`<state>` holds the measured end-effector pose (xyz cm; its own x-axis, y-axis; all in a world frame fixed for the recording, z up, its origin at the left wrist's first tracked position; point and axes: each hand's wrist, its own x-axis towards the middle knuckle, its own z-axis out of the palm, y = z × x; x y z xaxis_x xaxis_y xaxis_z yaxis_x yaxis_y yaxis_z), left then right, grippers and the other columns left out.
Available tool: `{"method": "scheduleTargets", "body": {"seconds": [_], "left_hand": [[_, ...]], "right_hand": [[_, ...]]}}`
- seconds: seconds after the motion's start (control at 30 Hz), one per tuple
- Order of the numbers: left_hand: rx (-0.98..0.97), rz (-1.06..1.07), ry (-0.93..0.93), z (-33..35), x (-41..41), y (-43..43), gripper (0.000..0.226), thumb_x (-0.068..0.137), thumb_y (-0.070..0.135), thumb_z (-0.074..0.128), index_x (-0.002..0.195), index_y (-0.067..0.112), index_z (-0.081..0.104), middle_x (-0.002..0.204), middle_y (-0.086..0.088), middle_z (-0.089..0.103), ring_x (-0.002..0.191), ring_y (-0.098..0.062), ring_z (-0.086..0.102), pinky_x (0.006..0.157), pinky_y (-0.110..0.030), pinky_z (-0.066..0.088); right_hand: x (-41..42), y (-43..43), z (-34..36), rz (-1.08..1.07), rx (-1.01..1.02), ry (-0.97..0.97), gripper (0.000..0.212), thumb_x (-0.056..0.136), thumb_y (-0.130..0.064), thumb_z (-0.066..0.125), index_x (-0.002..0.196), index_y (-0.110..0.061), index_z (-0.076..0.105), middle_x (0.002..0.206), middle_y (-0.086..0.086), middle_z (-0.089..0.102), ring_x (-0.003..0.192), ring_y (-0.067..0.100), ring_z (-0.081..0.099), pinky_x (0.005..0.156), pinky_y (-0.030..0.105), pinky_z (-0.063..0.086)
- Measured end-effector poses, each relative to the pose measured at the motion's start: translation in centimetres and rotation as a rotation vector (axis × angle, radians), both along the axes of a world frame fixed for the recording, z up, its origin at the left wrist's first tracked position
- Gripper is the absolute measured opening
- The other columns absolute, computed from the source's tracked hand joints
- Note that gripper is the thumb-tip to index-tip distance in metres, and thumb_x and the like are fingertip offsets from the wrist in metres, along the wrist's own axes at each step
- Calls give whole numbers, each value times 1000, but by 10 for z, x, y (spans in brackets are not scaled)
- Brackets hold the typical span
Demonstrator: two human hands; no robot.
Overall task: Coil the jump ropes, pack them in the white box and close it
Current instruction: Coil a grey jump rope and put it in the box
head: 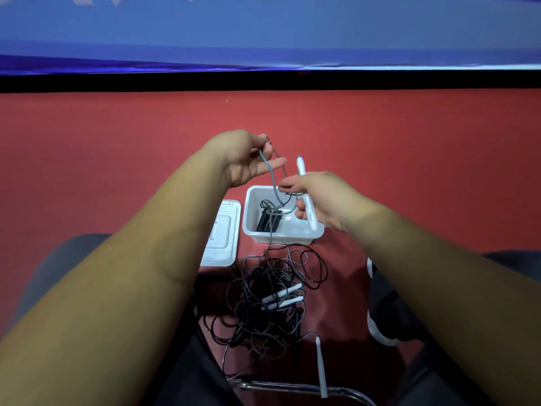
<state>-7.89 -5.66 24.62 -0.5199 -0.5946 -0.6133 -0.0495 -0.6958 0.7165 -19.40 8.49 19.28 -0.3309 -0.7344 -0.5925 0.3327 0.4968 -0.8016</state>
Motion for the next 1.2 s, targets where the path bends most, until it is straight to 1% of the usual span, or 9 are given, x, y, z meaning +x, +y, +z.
{"method": "scheduleTargets", "body": {"seconds": [0.17, 0.3, 0.4, 0.47, 0.57, 0.73, 0.83, 1.03, 1.2], "left_hand": [[30, 128, 58, -1, -1, -4, 16, 110, 7, 46, 99, 8, 58, 83, -6, 48, 55, -9, 58, 75, -49, 65], [-99, 177, -39, -6, 1, -14, 19, 112, 14, 45, 101, 16, 61, 84, -1, 55, 57, -5, 67, 71, -36, 64], [-185, 139, -144, -11, 4, -20, 19, 112, 28, 45, 106, 19, 61, 78, 4, 59, 67, -8, 68, 75, -34, 62], [-204, 74, -215, -13, 5, -22, 37, 111, 46, 40, 99, 17, 58, 74, 4, 65, 71, -15, 68, 80, -38, 59], [-196, -3, -259, -13, 2, -17, 55, 110, 55, 30, 114, 7, 57, 99, -6, 72, 81, -26, 72, 76, -40, 56], [-130, -218, -233, -9, 0, 1, 39, 108, 27, 28, 124, 6, 57, 117, -16, 76, 99, -32, 76, 77, -38, 56], [-156, -464, -259, -9, -3, 13, 37, 101, 23, 28, 122, 14, 57, 126, -15, 73, 105, -28, 73, 86, -38, 47], [-276, -834, -319, -19, -5, 31, 33, 104, 17, 38, 124, 13, 64, 117, -4, 78, 108, -18, 69, 87, -36, 43], [-316, -859, -276, -19, 2, 29, 27, 108, 3, 44, 119, 8, 68, 101, -5, 77, 105, -26, 74, 101, -46, 53]], "right_hand": [[22, 5, -7, 152, -28, -109, 22, 99, -16, 66, 115, -12, 80, 120, 0, 79, 55, 13, 47, 60, 29, 50], [19, 5, -1, 226, -24, 127, 22, 91, -34, 80, 107, -19, 83, 104, -5, 81, 57, 15, 49, 59, 30, 44], [14, 3, 5, 176, -72, 262, 18, 93, -29, 78, 105, -16, 80, 88, 2, 79, 50, 14, 46, 51, 27, 35], [10, 2, 9, 114, -108, 265, 17, 95, -25, 75, 106, -12, 79, 88, 7, 80, 48, 13, 43, 48, 25, 33], [3, -2, 18, 31, -115, 229, 19, 96, -22, 75, 108, -8, 76, 89, 7, 81, 50, 14, 40, 47, 24, 35], [-15, -11, 29, -146, -103, 148, 30, 95, -20, 75, 118, 0, 71, 103, 19, 79, 46, 11, 38, 46, 23, 34], [-30, -14, 38, -221, -104, 84, 23, 99, -19, 70, 117, -5, 71, 100, 8, 82, 45, 8, 36, 44, 21, 34], [-55, -8, 53, -340, -148, -24, 10, 104, -15, 58, 106, -15, 68, 102, 2, 82, 43, 4, 38, 42, 20, 36], [-63, -7, 49, -405, -128, -24, 8, 108, -19, 56, 109, -16, 64, 98, 6, 82, 51, 11, 60, 46, 21, 46]]}}
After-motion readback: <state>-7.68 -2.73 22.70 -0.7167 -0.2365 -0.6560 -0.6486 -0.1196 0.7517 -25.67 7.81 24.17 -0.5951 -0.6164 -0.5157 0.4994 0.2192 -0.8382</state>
